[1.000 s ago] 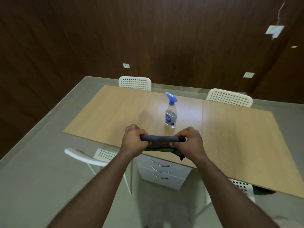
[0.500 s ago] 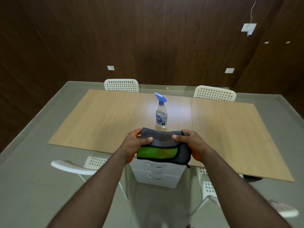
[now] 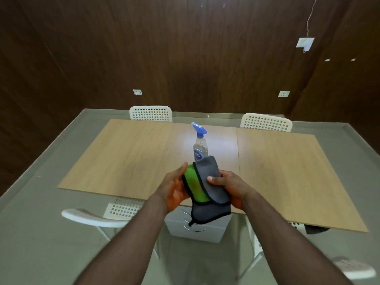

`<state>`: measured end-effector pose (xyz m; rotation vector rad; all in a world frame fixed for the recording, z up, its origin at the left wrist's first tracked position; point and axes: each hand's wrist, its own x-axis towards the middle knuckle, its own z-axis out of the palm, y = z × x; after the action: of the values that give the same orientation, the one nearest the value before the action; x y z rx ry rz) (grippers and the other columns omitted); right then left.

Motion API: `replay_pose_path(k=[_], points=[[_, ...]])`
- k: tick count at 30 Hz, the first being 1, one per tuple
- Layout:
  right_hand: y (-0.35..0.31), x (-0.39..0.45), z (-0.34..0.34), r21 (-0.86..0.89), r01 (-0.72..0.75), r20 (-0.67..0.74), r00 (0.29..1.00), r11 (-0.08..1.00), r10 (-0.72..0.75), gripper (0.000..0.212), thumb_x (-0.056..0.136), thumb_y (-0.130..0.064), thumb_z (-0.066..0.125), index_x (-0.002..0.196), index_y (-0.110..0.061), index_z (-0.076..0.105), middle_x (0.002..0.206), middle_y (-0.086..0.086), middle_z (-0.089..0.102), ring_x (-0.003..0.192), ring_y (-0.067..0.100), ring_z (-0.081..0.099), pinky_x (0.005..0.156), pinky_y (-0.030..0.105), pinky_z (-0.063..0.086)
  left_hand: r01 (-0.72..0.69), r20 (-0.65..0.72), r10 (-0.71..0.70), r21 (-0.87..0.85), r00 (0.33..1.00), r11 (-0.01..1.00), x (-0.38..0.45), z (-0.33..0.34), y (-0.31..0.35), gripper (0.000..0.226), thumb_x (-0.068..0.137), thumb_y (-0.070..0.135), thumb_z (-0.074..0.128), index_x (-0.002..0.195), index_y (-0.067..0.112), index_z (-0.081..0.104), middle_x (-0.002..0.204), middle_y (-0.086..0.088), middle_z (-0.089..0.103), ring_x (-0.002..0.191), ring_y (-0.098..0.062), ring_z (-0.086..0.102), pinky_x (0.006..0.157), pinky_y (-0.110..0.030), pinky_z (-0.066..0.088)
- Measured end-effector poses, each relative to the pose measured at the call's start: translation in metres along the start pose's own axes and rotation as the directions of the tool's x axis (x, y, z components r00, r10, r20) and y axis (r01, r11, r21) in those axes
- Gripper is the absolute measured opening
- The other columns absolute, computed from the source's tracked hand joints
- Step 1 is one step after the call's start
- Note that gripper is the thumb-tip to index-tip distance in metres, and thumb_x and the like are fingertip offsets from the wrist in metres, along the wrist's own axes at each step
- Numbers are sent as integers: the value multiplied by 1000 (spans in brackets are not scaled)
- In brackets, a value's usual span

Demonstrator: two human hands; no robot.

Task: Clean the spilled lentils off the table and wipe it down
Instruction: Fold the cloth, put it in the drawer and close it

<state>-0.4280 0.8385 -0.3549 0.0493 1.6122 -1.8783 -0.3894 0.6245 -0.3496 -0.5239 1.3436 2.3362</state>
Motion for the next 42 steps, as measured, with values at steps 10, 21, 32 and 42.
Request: replay_pose_path(k=[10, 21, 32, 42], points=[[4, -1, -1, -111, -90, -97, 992, 990, 80, 36, 100, -2, 57, 130, -19, 67, 115, 15, 77, 101, 37, 76, 75, 46, 64, -95, -53, 116, 297, 992, 950, 15, -14, -21, 33, 93, -7, 65, 123, 2, 72, 119, -22, 75, 114, -42, 71, 99, -53, 58], [4, -8, -13, -266, 315, -86, 934, 911, -348, 41, 85, 27, 52, 90, -2, 81, 124, 1, 77, 121, 24, 69, 92, 35, 62, -277, 97, 259, 319, 961, 907, 18, -20, -10, 31, 86, -2, 50, 85, 9, 79, 118, -7, 76, 109, -37, 68, 75, -41, 58], [17, -13, -32, -407, 194, -16, 975, 893, -219, 58, 72, 22, 48, 93, -16, 87, 159, -9, 51, 145, 12, 47, 111, 35, 50, 7, 26, -17, 361, 999, 933, 34, -7, -24, 59, 73, 14, 91, 126, 10, 64, 114, -13, 78, 112, -35, 69, 84, -43, 58], [72, 10, -72, -206, -76, -226, 974, 976, 28, 43, 78, -22, 92, 117, -14, 74, 109, 7, 79, 106, 29, 74, 93, 50, 62, 61, -49, -47, 347, 998, 936, 71, 13, -53, 52, 80, 11, 89, 127, 11, 66, 115, -18, 77, 109, -33, 73, 86, -42, 62]])
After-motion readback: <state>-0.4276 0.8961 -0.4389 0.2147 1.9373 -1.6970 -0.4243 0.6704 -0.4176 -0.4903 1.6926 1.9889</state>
